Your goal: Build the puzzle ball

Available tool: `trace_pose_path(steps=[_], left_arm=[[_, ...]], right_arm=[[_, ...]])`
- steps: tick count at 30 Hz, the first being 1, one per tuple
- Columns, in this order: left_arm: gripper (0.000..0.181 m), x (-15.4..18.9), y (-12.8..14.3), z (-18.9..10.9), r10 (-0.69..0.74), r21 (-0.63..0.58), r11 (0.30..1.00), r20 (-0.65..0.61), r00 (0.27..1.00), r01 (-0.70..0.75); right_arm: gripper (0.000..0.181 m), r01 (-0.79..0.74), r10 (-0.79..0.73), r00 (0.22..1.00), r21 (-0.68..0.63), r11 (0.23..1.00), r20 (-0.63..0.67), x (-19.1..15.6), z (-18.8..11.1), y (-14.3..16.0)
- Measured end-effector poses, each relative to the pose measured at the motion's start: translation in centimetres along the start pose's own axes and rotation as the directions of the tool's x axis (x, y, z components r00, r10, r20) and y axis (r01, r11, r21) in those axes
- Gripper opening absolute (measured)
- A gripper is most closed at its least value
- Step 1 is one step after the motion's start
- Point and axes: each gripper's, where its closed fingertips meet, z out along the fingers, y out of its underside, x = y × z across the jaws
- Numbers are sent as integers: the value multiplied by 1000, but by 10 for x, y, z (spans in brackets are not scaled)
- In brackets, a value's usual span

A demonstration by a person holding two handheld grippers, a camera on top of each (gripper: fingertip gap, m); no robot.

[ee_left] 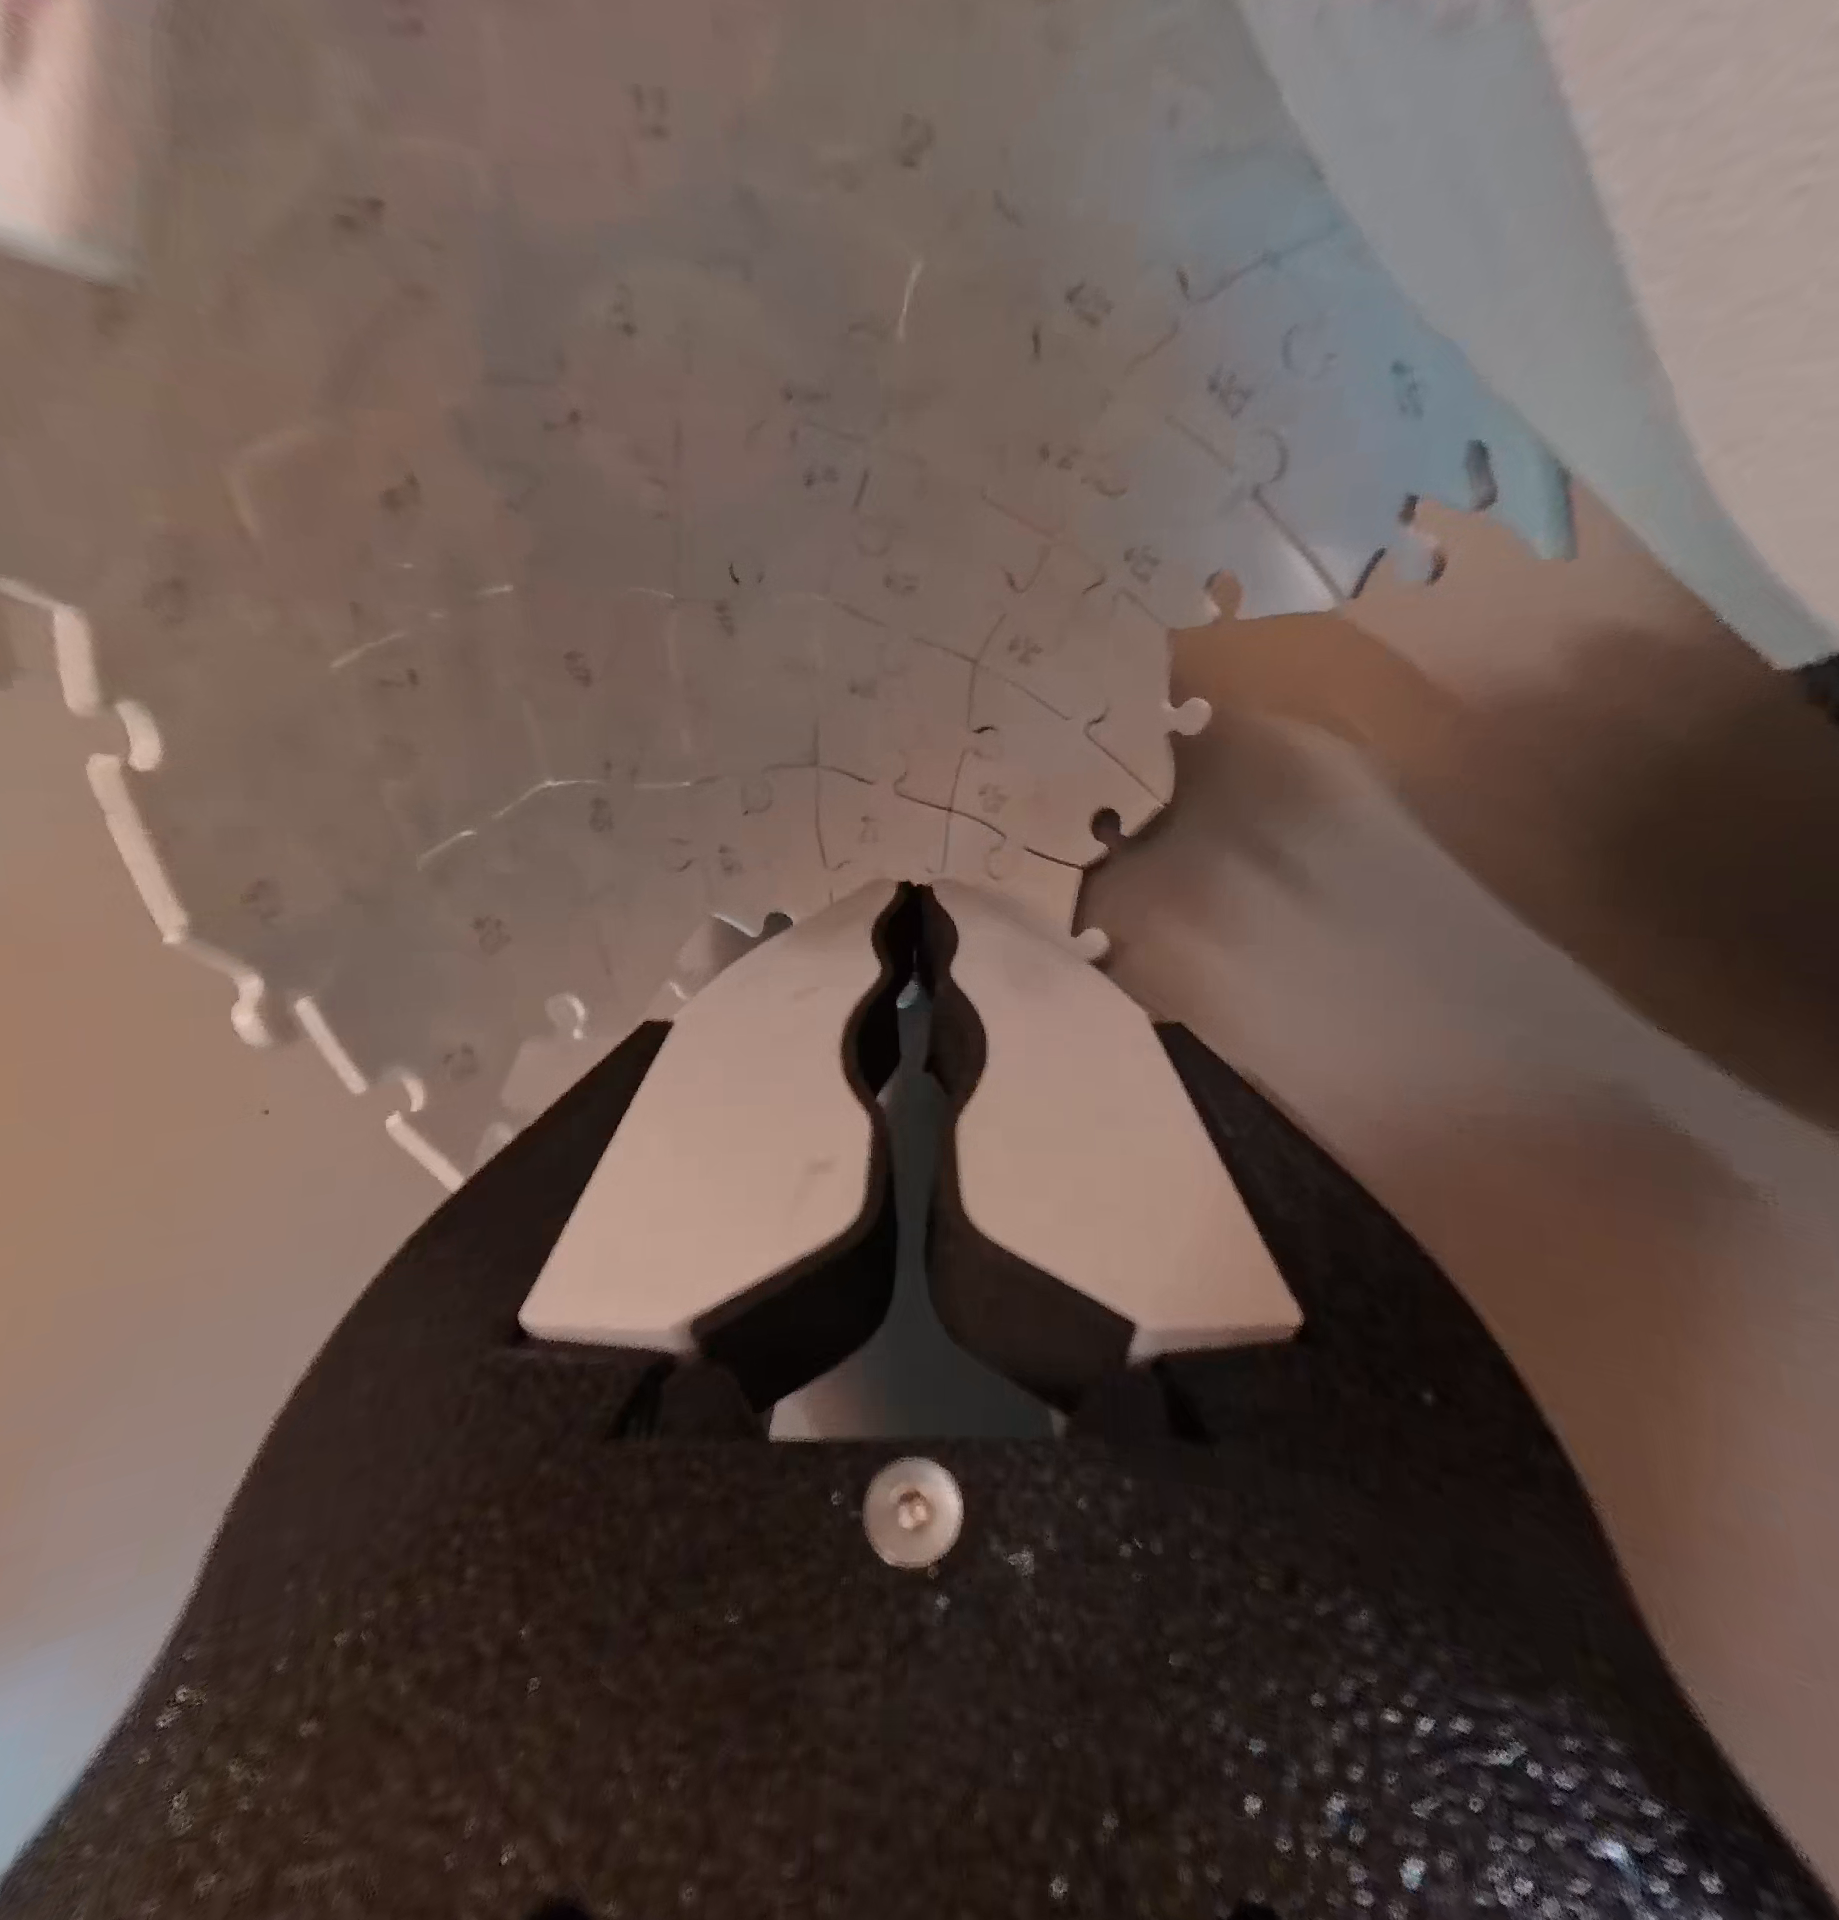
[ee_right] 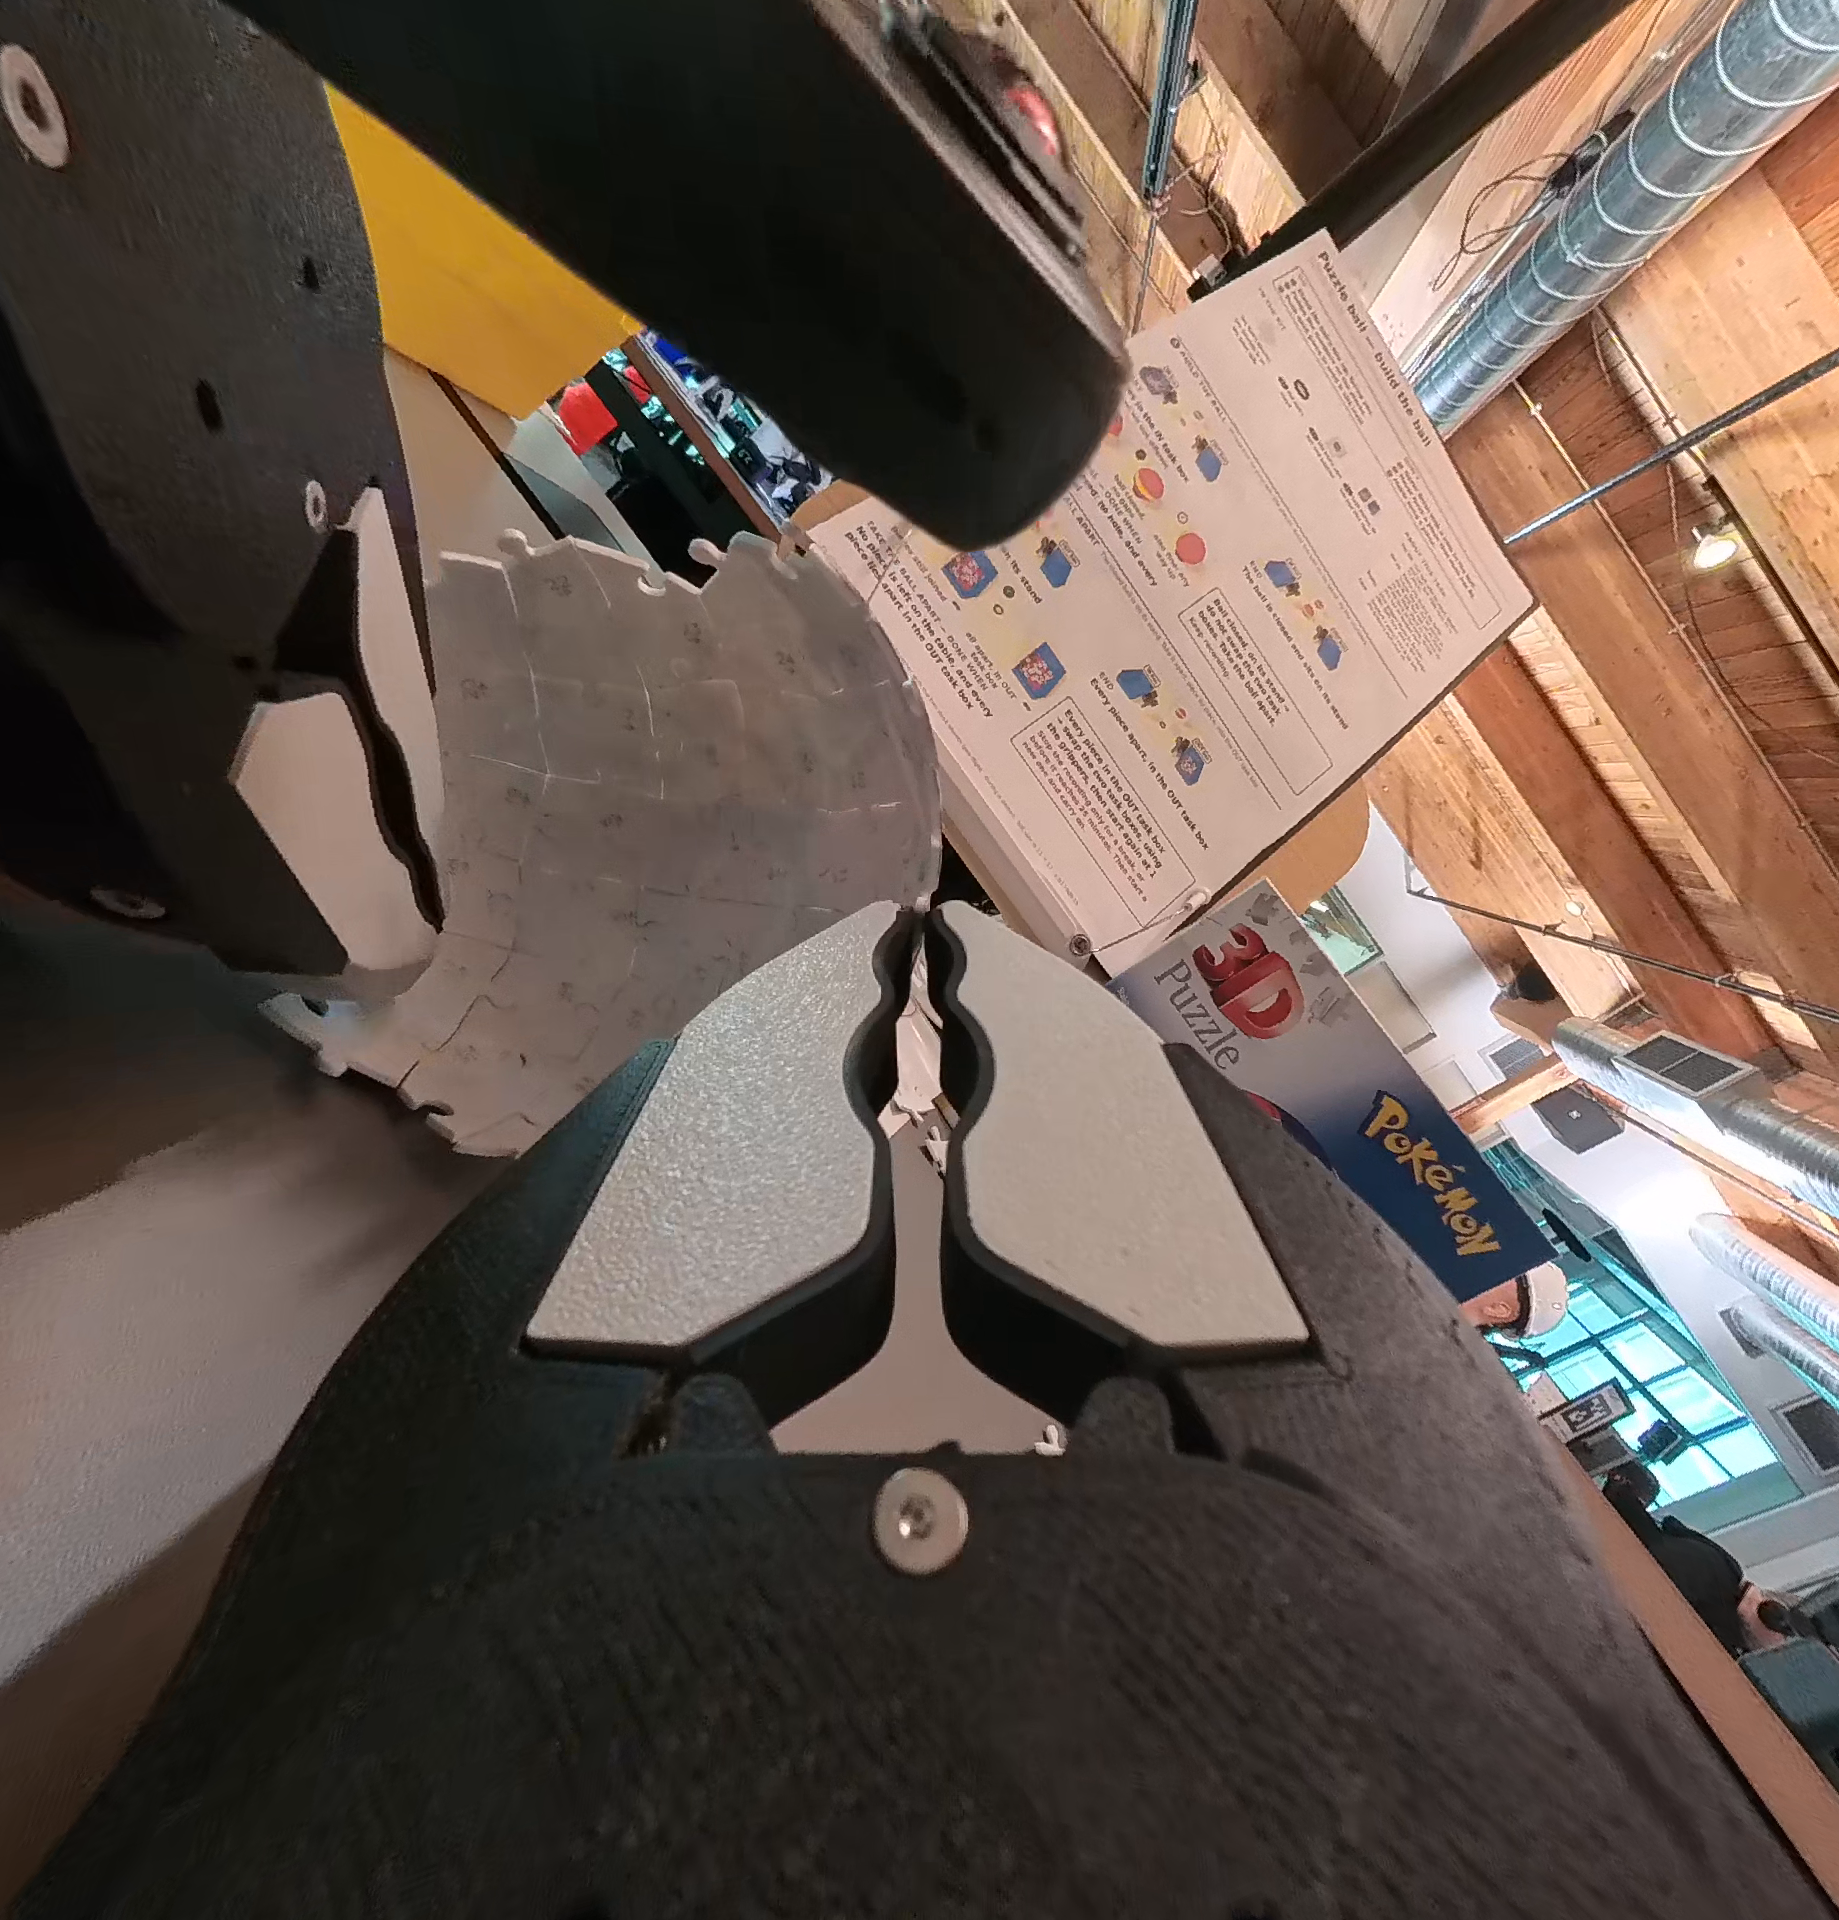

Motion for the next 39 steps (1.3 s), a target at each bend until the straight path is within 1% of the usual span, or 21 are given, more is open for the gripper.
trace_pose_path(steps=[3,5,7,9,11,12,13,14,15,17,18,21,24,26,28,33,36,39], left_arm=[[0,0,0,0,17,-6,1000,11,1000,-17],[0,-1,-3,-4,12,22,1000,18,1000,-12],[0,-5,-19,-20,1,136,991,40,999,-7],[0,-13,-37,-44,-3,256,967,64,998,-14],[0,-34,-52,-68,-10,347,937,152,988,-44],[0,-46,-57,-77,-13,366,928,201,980,-62],[3,-55,-59,-82,-8,367,927,228,974,-78],[19,-61,-60,-83,6,357,930,228,974,-90],[30,-65,-60,-82,21,343,934,219,976,-97],[40,-71,-59,-75,55,317,941,196,979,-117],[40,-73,-58,-70,70,301,945,189,980,-126],[34,-69,-47,-51,110,215,967,114,987,-133],[25,-70,-47,-43,107,208,969,129,986,-133],[13,-74,-49,-40,105,215,967,164,981,-140],[3,-73,-48,-37,112,205,968,167,980,-146],[2,-73,-48,-36,82,207,971,194,978,-122],[2,-72,-48,-37,39,206,975,194,980,-80],[2,-73,-48,-36,14,206,977,208,978,-57]], right_arm=[[3,1,-1,1000,1,1000,0,0,1,0],[3,-2,2,1000,-2,1000,-1,0,1,1],[3,-12,12,1000,-5,1000,-1,1,2,2],[3,-26,26,1000,-9,1000,0,2,3,5],[3,-36,36,999,-11,999,-1,2,4,6],[3,-37,37,999,-10,999,-2,3,4,6],[3,-37,37,999,-9,999,-2,3,4,5],[3,-40,40,999,-8,999,-3,3,5,5],[3,-43,43,999,-8,999,-3,3,5,5],[3,-40,40,999,-9,999,-5,3,5,6],[3,-38,38,999,-8,999,-5,3,5,6],[2,-34,34,999,-8,999,-7,3,5,5],[2,-31,31,999,-7,1000,-8,3,5,5],[3,-38,38,999,-9,999,-8,3,6,6],[3,-46,46,999,-9,999,-8,3,6,6],[3,-51,51,999,-8,999,-9,3,6,6],[3,-77,77,997,-6,997,-5,3,6,7],[18,-131,131,991,8,991,-11,7,3,6]])
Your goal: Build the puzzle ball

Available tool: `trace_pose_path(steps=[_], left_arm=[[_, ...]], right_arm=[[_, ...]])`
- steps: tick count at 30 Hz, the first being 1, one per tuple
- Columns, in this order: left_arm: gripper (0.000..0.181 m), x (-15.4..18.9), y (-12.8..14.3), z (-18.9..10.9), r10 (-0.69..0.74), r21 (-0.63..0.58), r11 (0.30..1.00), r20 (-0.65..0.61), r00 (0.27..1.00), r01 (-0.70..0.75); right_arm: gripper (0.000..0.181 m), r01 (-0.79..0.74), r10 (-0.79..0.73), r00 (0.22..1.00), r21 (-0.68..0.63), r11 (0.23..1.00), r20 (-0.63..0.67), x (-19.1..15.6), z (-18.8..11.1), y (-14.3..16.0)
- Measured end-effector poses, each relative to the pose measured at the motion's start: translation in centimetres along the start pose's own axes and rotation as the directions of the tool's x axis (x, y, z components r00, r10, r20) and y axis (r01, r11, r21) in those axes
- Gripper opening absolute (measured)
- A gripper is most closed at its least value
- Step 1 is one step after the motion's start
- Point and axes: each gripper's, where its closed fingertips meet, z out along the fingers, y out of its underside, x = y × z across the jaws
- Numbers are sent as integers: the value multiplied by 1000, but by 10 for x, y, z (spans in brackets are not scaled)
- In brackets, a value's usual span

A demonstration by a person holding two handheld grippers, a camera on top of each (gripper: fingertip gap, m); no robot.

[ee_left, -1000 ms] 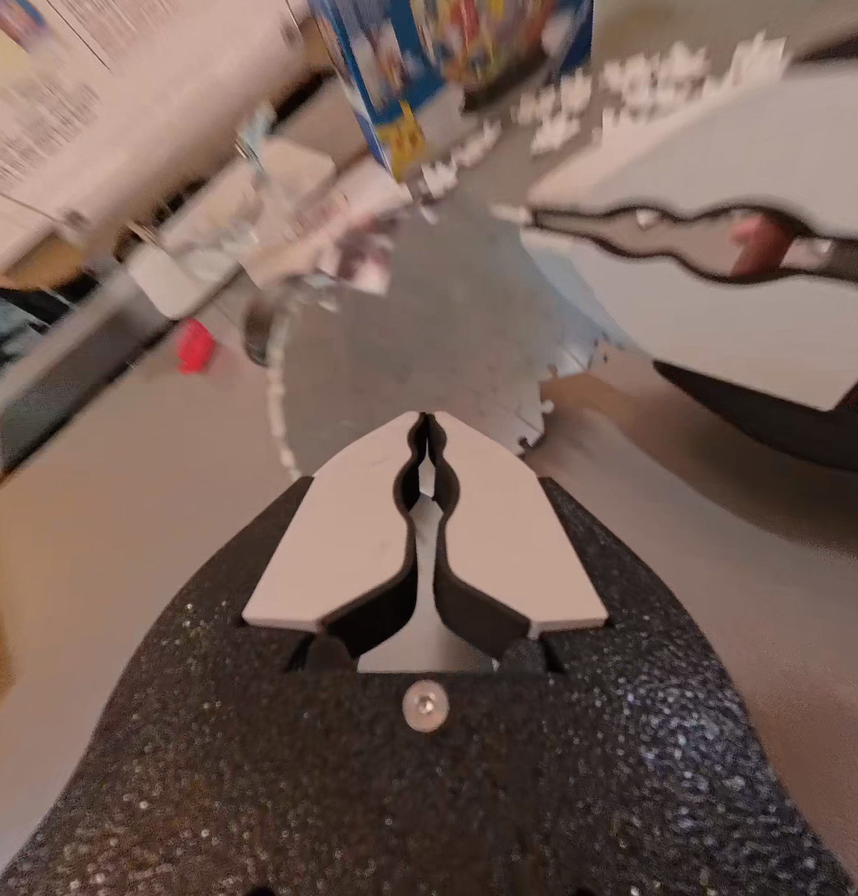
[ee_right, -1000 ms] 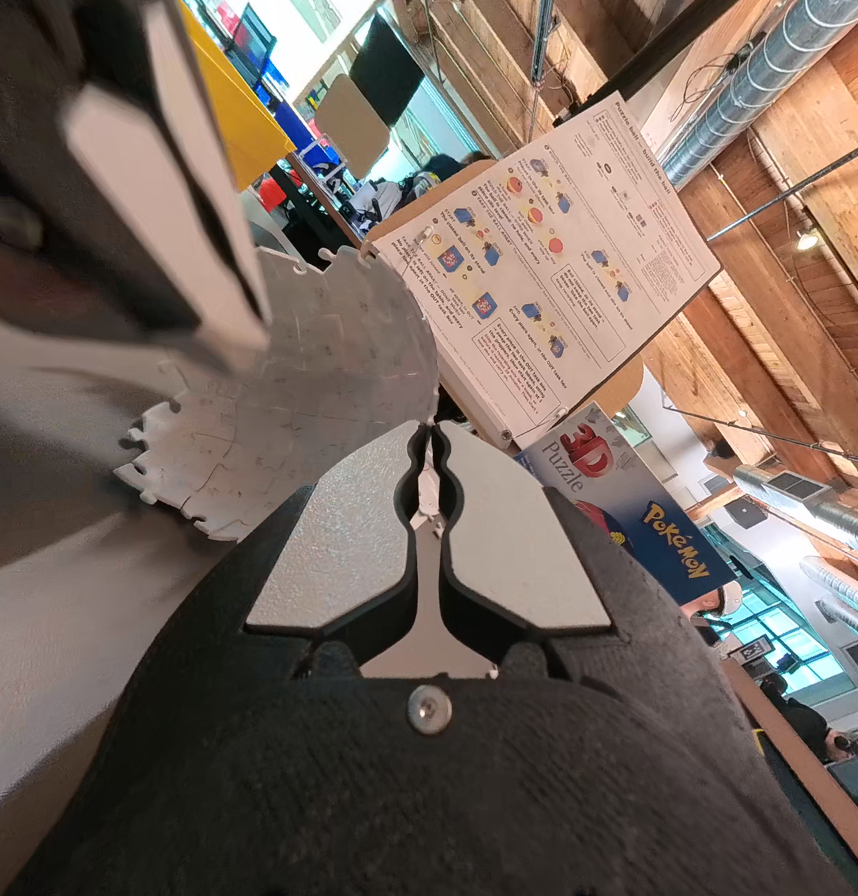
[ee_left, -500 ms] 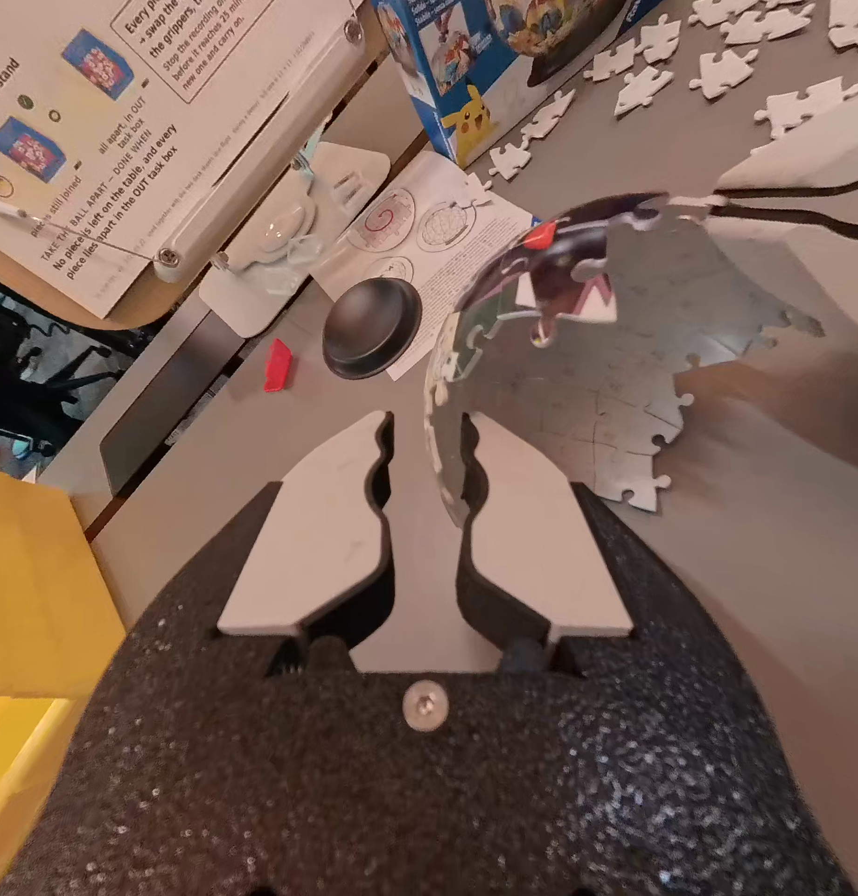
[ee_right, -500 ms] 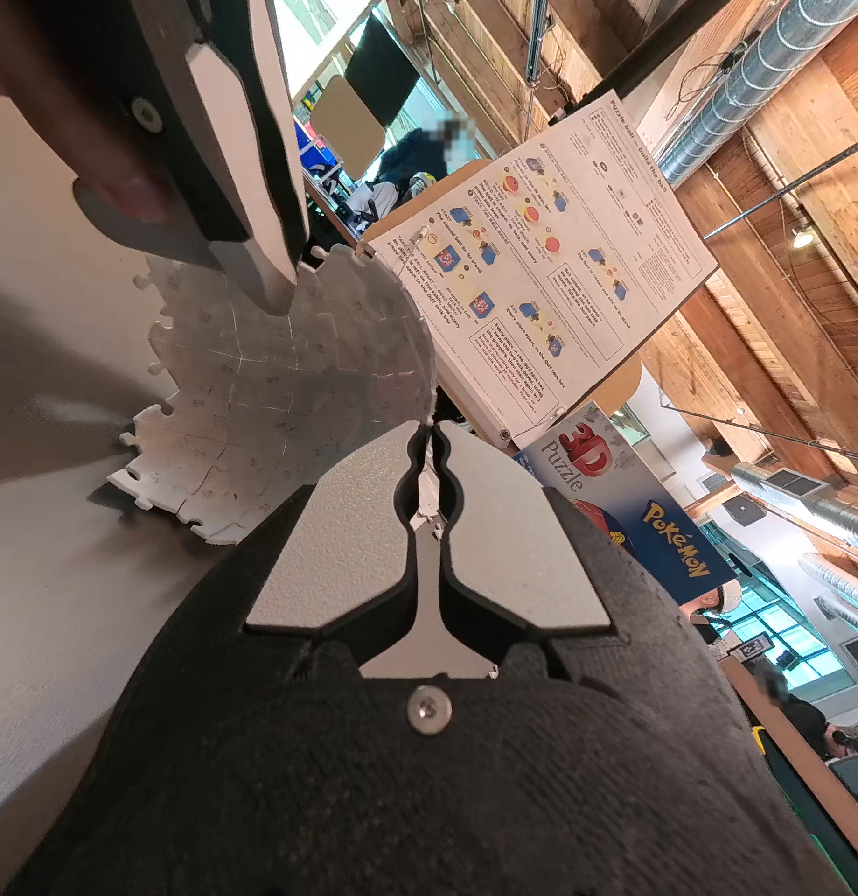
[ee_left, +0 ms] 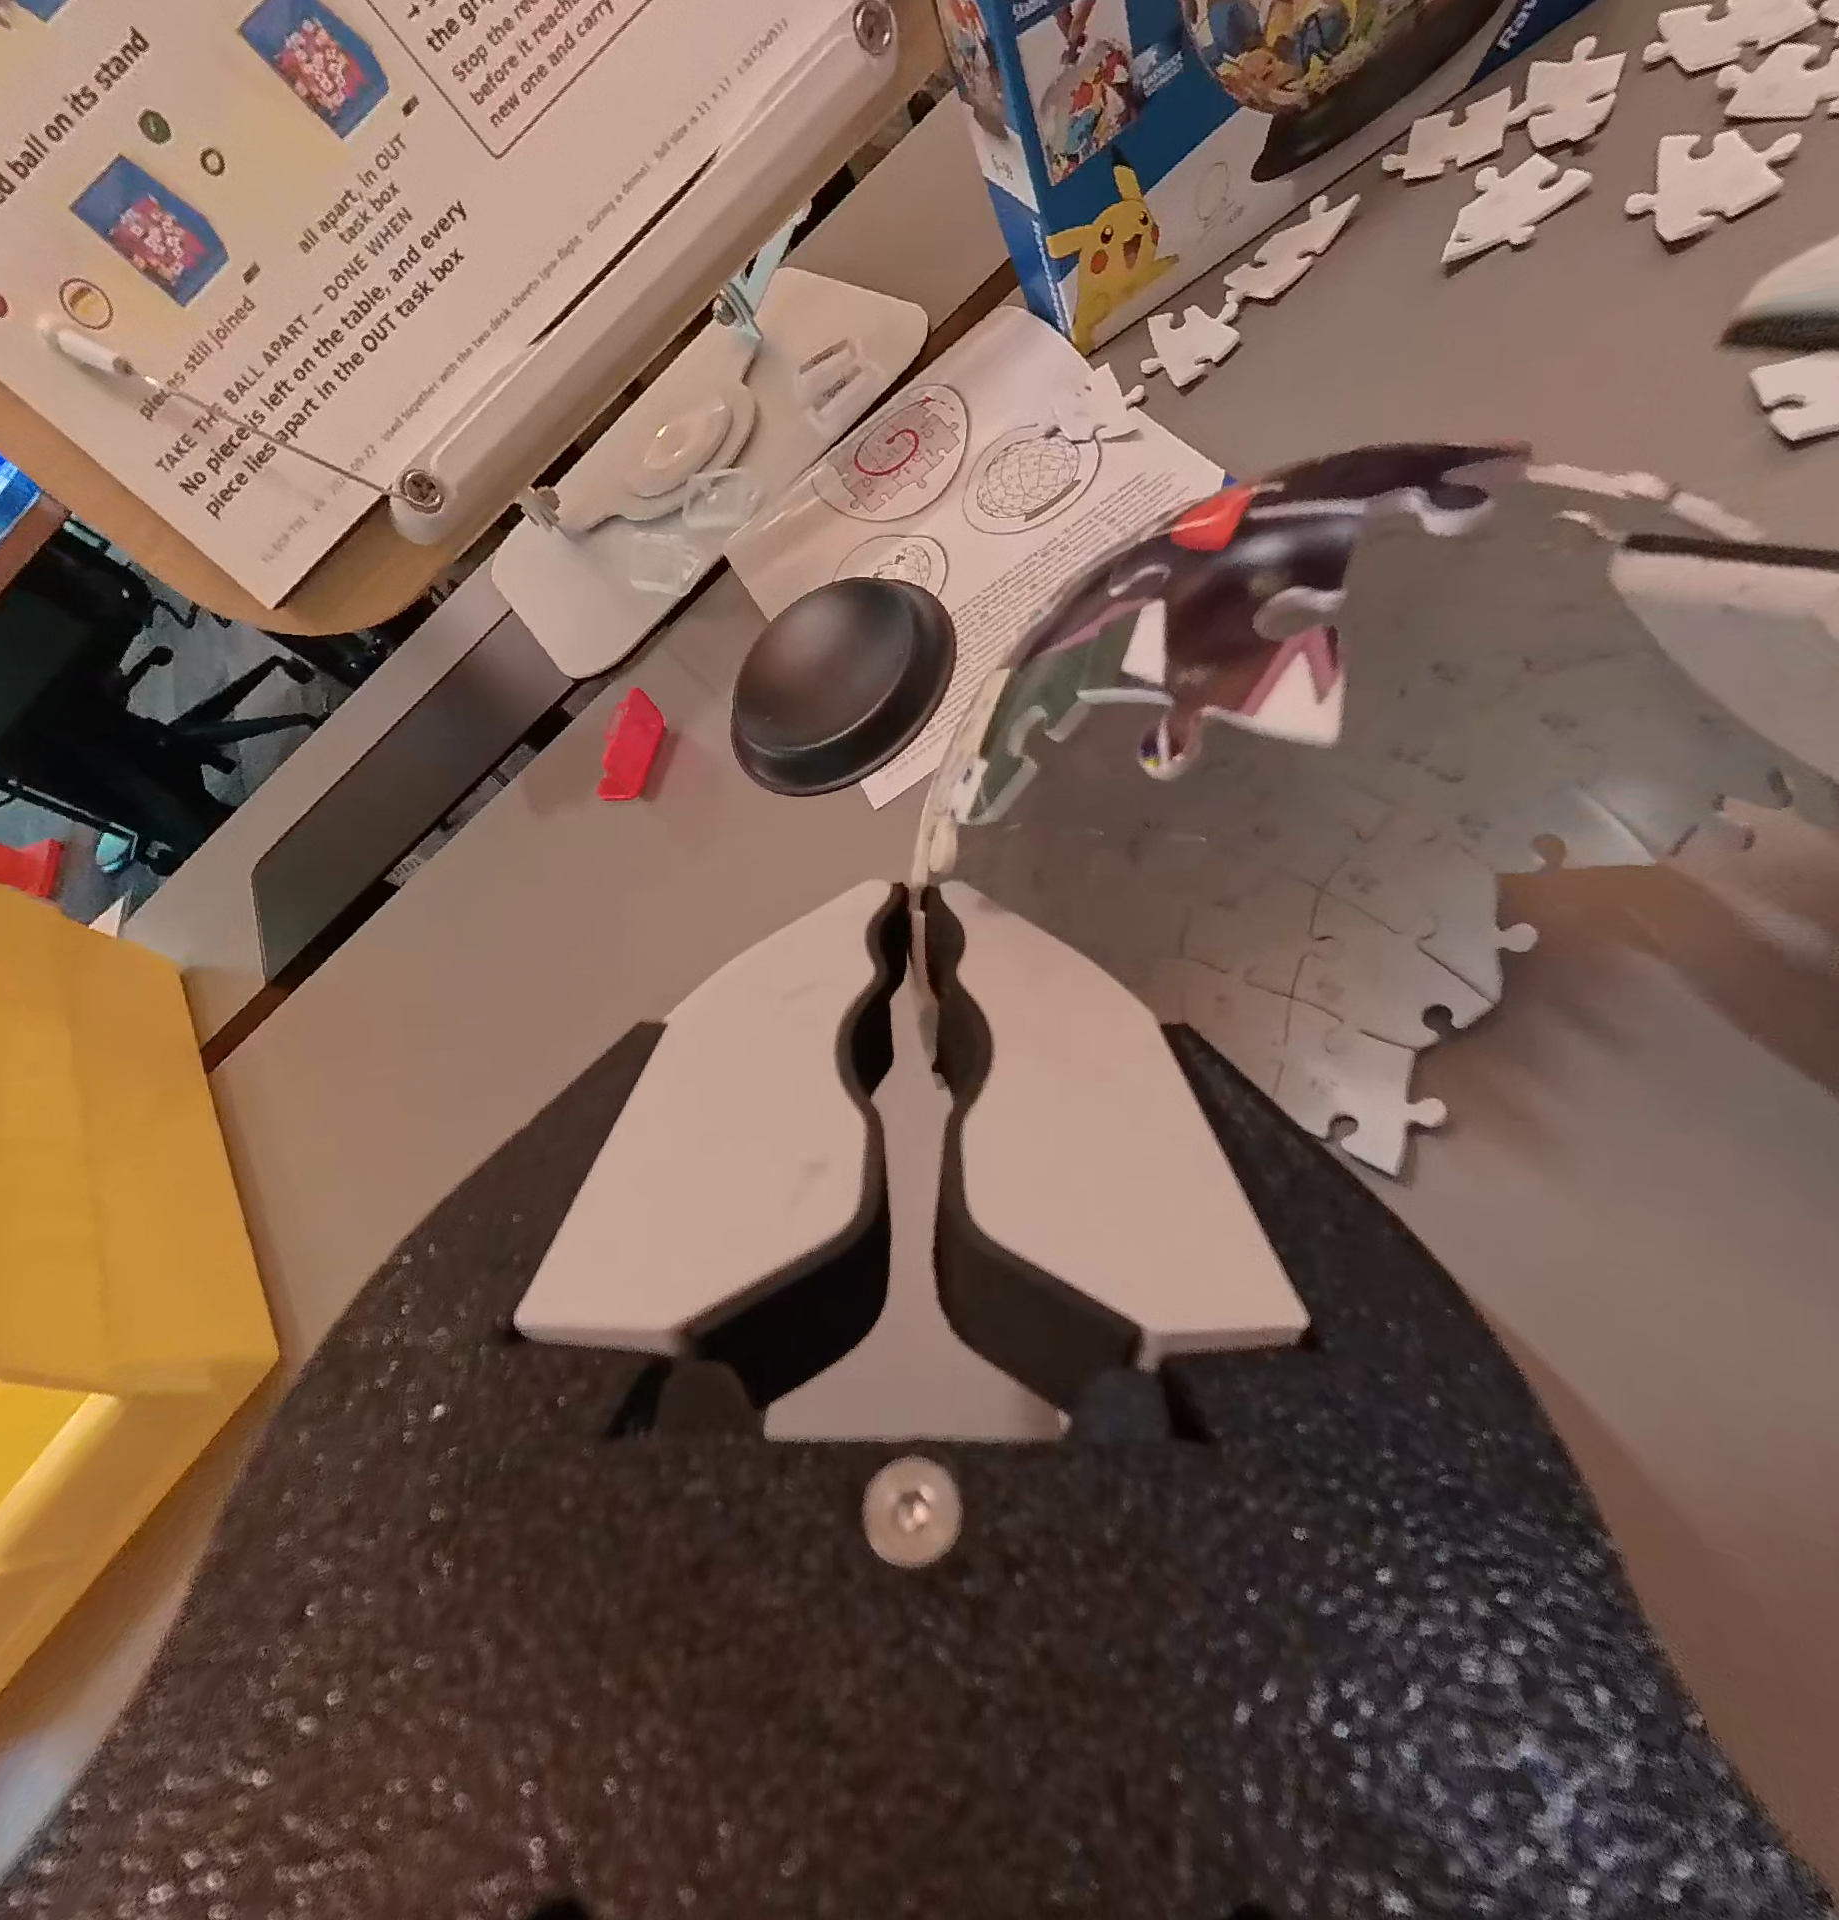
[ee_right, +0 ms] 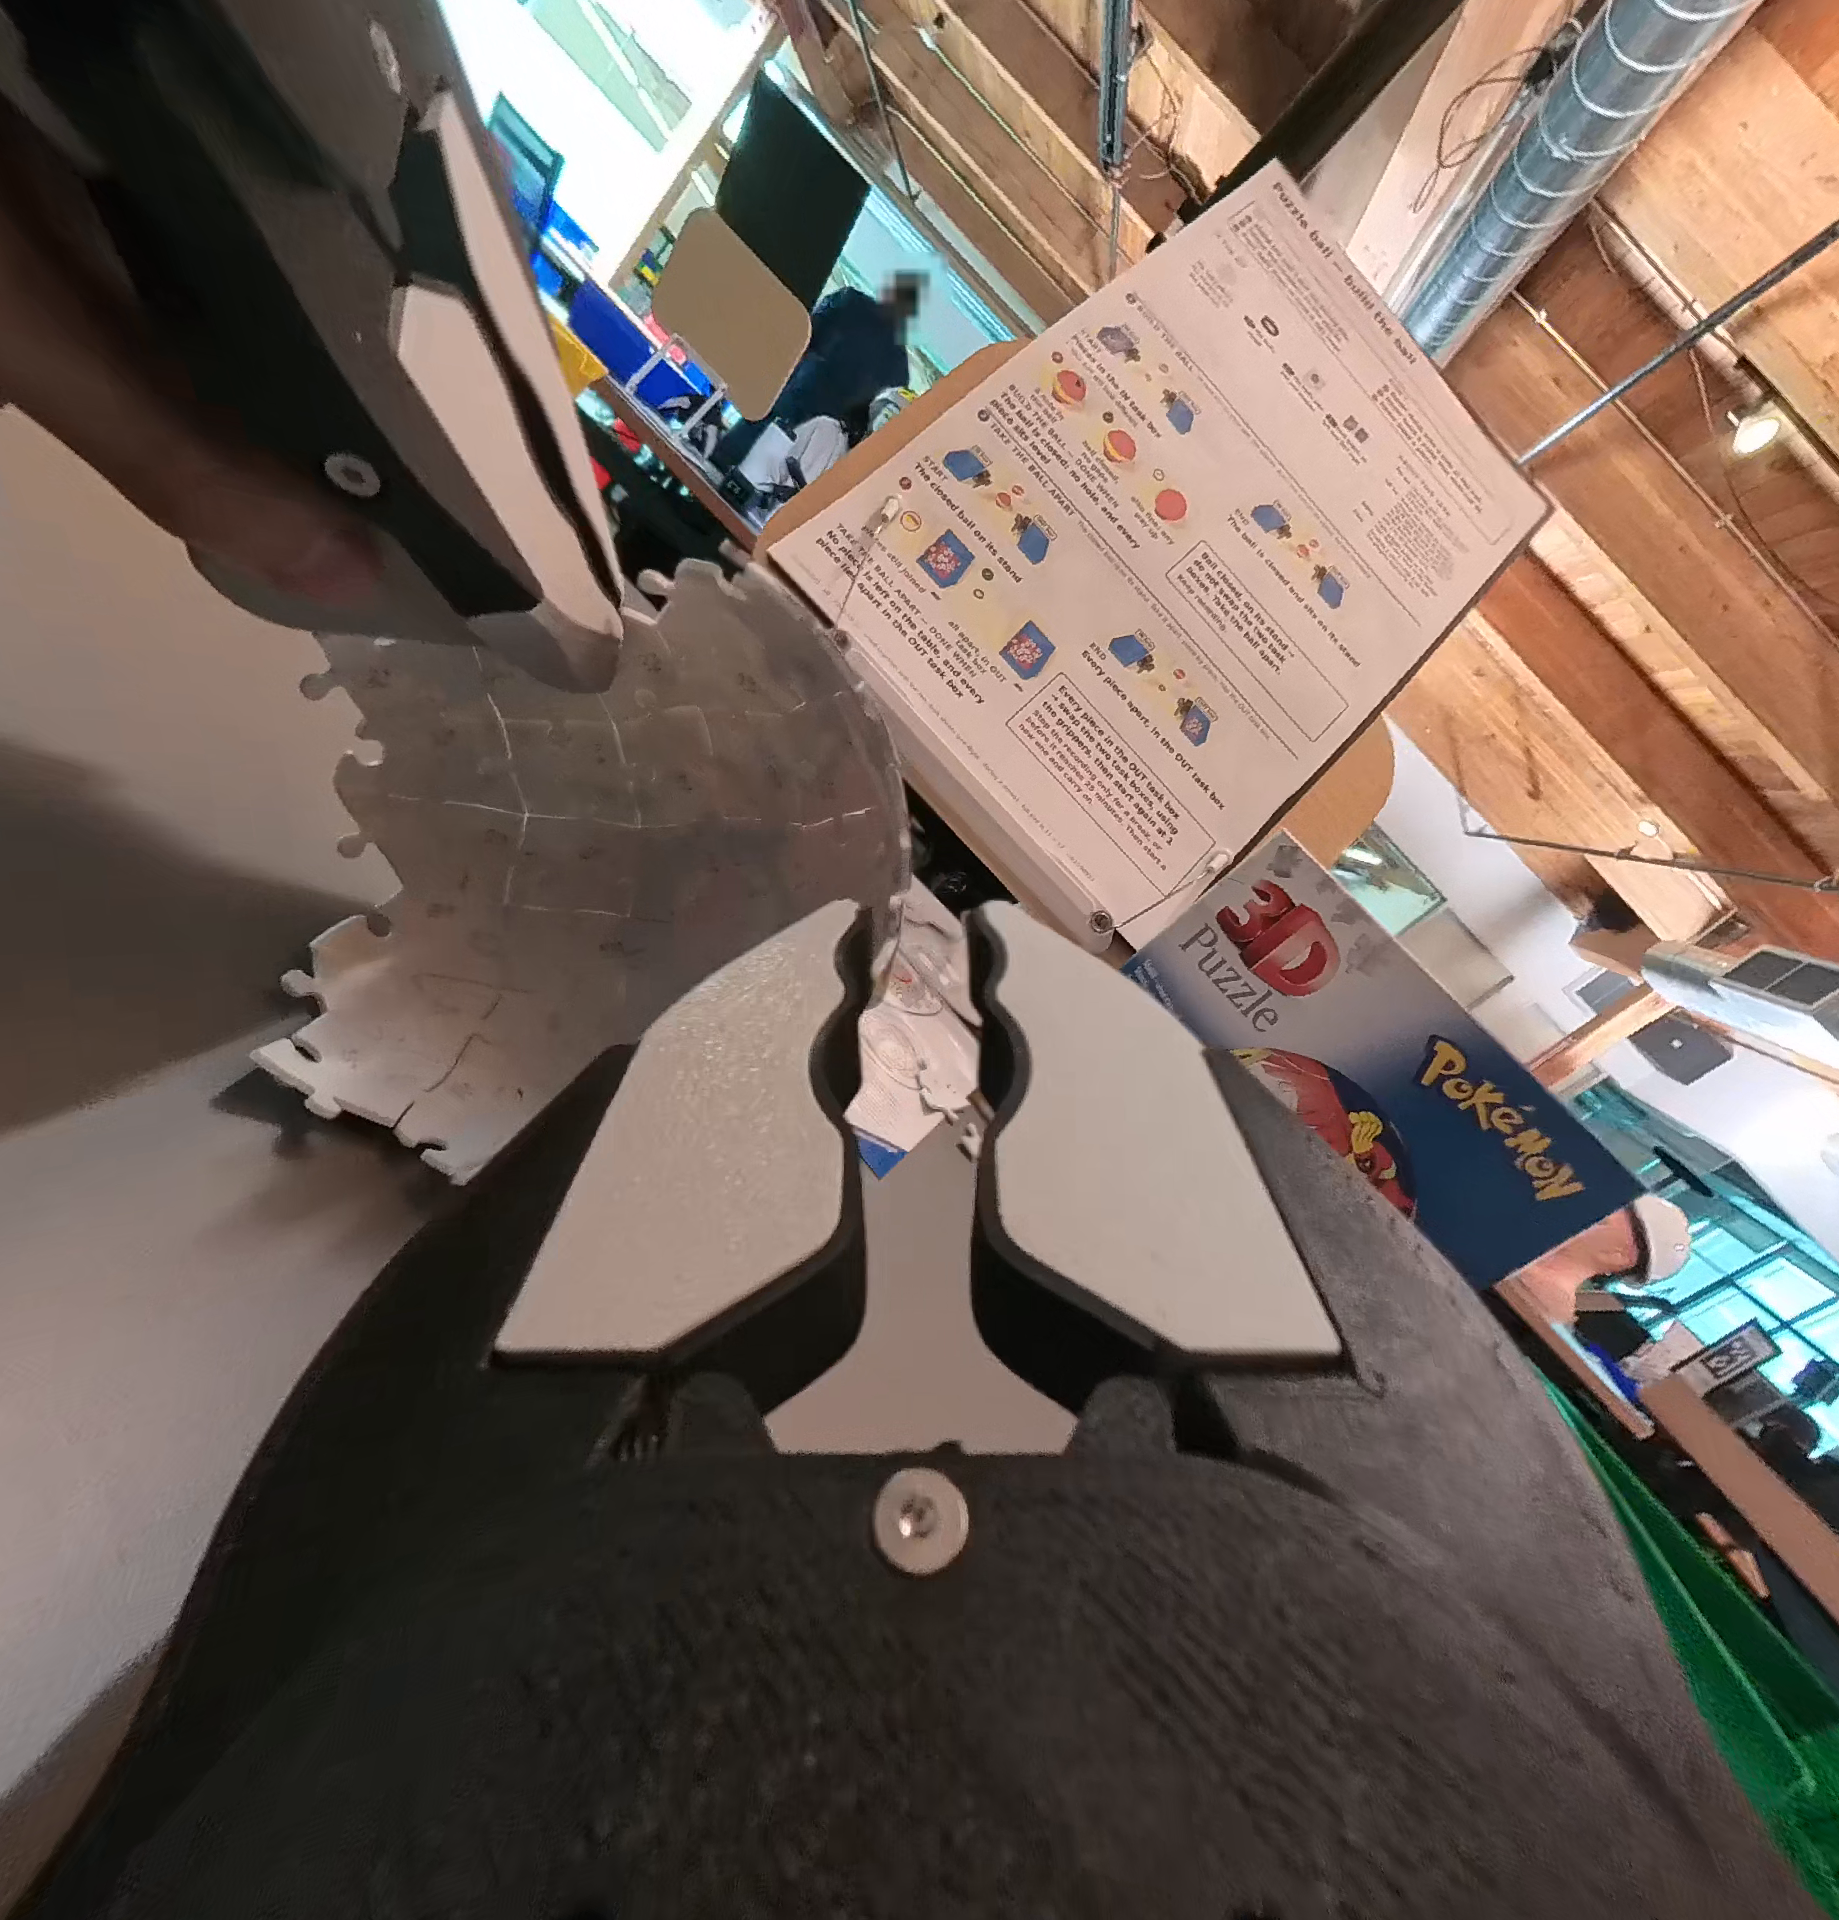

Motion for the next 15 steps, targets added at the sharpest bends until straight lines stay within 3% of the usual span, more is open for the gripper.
trace_pose_path(steps=[4,10,13,15], left_arm=[[2,-2,4,2,-44,-27,999,23,999,45],[2,-2,4,2,-67,-30,997,36,997,68],[2,-3,4,3,-70,-35,997,41,997,71],[2,-3,5,3,-72,-34,997,40,997,74]], right_arm=[[49,6,-5,999,-17,1000,37,-4,-6,-2],[59,-13,12,997,13,1000,80,3,-35,-19],[59,-110,109,992,15,994,61,36,-59,-14],[55,-158,158,987,-22,987,29,70,-71,5]])
